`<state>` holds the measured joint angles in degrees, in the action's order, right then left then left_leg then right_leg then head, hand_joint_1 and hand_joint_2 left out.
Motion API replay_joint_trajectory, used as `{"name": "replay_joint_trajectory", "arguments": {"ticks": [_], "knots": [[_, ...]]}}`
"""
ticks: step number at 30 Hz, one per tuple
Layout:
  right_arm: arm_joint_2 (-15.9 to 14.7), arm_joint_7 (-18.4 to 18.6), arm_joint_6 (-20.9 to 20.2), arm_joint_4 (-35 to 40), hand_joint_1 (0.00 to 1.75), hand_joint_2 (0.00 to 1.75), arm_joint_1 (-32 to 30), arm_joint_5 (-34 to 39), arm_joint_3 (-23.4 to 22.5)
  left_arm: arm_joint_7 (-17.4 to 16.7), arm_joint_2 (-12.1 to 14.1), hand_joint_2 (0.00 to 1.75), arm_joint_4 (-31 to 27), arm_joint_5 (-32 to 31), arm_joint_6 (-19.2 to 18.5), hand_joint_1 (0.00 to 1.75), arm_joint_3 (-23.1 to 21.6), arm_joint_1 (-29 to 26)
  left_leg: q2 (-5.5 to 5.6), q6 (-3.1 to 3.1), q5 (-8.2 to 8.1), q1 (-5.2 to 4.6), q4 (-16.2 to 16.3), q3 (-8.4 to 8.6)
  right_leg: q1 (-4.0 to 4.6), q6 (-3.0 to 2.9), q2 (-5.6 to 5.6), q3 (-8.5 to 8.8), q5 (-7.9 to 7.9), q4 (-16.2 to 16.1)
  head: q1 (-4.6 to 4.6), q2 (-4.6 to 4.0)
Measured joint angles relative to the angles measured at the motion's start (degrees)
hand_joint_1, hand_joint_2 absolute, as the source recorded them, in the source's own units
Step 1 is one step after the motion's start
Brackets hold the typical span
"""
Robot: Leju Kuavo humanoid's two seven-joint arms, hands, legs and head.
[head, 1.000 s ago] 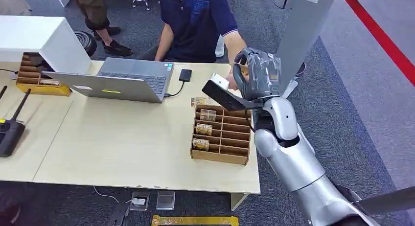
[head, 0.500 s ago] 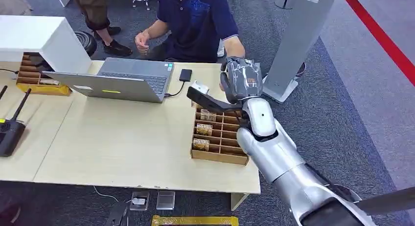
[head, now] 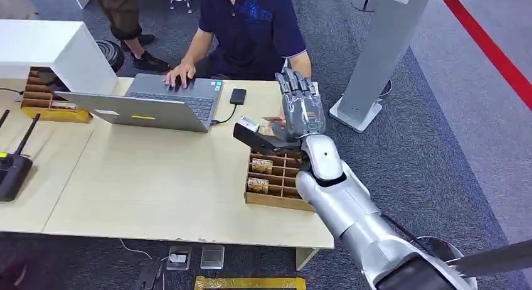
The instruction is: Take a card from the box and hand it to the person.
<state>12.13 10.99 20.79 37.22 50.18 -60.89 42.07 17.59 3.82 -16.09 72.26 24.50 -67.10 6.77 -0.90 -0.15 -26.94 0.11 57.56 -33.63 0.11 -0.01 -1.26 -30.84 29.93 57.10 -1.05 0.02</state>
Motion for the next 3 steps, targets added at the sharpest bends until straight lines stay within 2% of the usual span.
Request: {"name": "replay_joint_trajectory", "arguments": {"ticks": [3], "knots": [[0.0, -6.54, 3.34, -0.2, 0.0, 1.75, -0.7, 8.88, -0.74, -0.11, 0.02, 0.0, 0.0, -0.07, 0.04, 0.0, 0.0, 0.0, 0.0, 0.0, 0.0, 0.0, 0.0, 0.01, 0.0, 0.0, 0.0, 0.0, 0.0, 0.0, 0.0, 0.0]]}}
